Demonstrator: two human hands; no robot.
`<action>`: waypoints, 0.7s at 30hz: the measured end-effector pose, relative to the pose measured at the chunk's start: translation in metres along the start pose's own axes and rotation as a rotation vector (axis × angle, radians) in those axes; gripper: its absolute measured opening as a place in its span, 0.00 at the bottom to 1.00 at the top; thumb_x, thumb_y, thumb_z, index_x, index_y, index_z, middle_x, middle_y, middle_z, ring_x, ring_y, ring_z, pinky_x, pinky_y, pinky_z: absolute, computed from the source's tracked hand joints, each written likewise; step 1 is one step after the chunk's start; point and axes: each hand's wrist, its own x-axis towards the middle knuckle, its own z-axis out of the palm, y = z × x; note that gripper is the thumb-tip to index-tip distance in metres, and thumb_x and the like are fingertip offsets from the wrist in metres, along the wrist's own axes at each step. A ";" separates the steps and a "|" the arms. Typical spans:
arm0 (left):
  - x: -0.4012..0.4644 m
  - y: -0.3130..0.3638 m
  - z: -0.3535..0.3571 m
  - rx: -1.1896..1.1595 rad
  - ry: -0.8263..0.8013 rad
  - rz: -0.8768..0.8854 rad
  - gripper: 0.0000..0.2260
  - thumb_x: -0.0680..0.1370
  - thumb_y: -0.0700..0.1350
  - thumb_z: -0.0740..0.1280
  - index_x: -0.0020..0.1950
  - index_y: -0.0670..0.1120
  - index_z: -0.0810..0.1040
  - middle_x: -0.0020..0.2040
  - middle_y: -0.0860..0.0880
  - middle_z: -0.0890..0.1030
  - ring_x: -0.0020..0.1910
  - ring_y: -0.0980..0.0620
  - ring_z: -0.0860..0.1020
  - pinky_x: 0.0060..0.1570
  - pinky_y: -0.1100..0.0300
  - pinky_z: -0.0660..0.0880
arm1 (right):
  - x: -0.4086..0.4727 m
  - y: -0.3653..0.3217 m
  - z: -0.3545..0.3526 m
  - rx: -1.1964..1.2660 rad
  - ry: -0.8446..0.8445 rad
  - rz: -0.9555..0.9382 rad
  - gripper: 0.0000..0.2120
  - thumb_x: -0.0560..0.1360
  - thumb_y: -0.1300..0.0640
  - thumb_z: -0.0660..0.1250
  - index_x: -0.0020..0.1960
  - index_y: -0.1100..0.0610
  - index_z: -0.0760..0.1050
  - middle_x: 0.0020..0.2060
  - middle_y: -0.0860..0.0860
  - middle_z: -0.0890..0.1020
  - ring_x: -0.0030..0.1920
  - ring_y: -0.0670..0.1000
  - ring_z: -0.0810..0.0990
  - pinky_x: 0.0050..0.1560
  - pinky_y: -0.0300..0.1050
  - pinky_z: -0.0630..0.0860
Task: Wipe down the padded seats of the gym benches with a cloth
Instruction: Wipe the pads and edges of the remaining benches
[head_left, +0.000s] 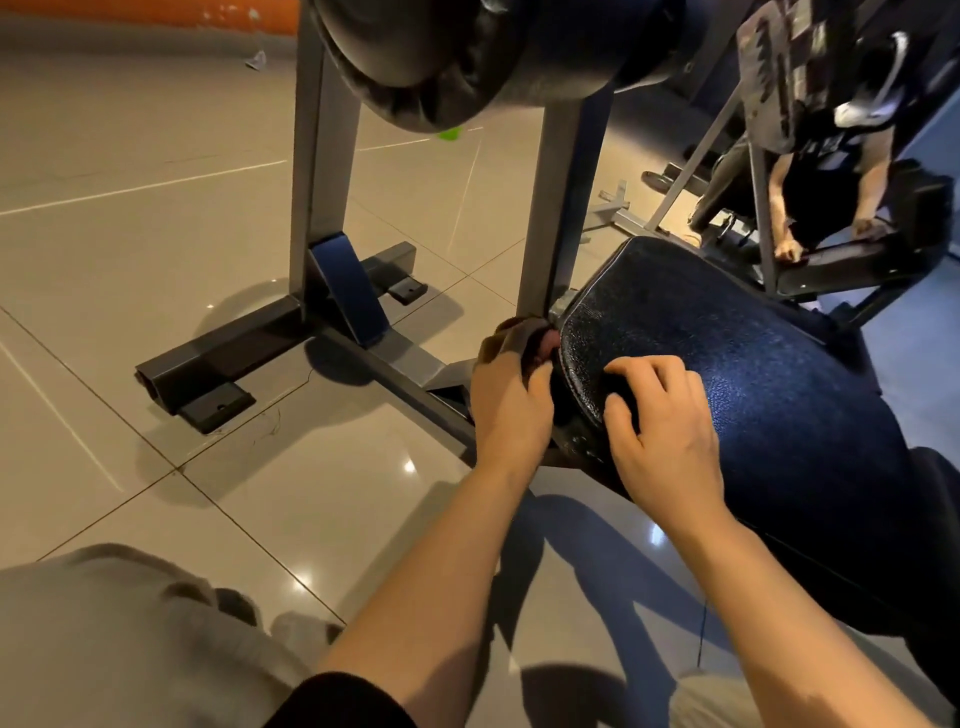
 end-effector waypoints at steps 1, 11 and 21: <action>-0.008 -0.002 0.000 -0.017 0.026 0.040 0.13 0.80 0.43 0.64 0.64 0.48 0.75 0.57 0.50 0.77 0.57 0.54 0.73 0.60 0.64 0.69 | 0.003 0.001 -0.002 0.010 -0.018 -0.005 0.20 0.75 0.47 0.53 0.59 0.52 0.76 0.53 0.50 0.75 0.52 0.54 0.71 0.51 0.55 0.72; 0.037 0.003 -0.004 -0.027 -0.047 0.007 0.11 0.77 0.42 0.67 0.59 0.48 0.78 0.53 0.52 0.79 0.52 0.58 0.76 0.46 0.77 0.68 | 0.018 0.001 0.003 0.051 0.006 0.003 0.13 0.76 0.50 0.63 0.59 0.50 0.78 0.50 0.48 0.75 0.52 0.49 0.70 0.51 0.56 0.73; -0.016 -0.007 -0.005 -0.132 0.091 0.097 0.11 0.73 0.37 0.69 0.53 0.48 0.79 0.51 0.53 0.78 0.51 0.63 0.73 0.53 0.74 0.66 | 0.018 0.005 0.000 0.115 -0.017 0.031 0.15 0.75 0.49 0.64 0.59 0.51 0.79 0.51 0.49 0.75 0.53 0.51 0.71 0.54 0.53 0.72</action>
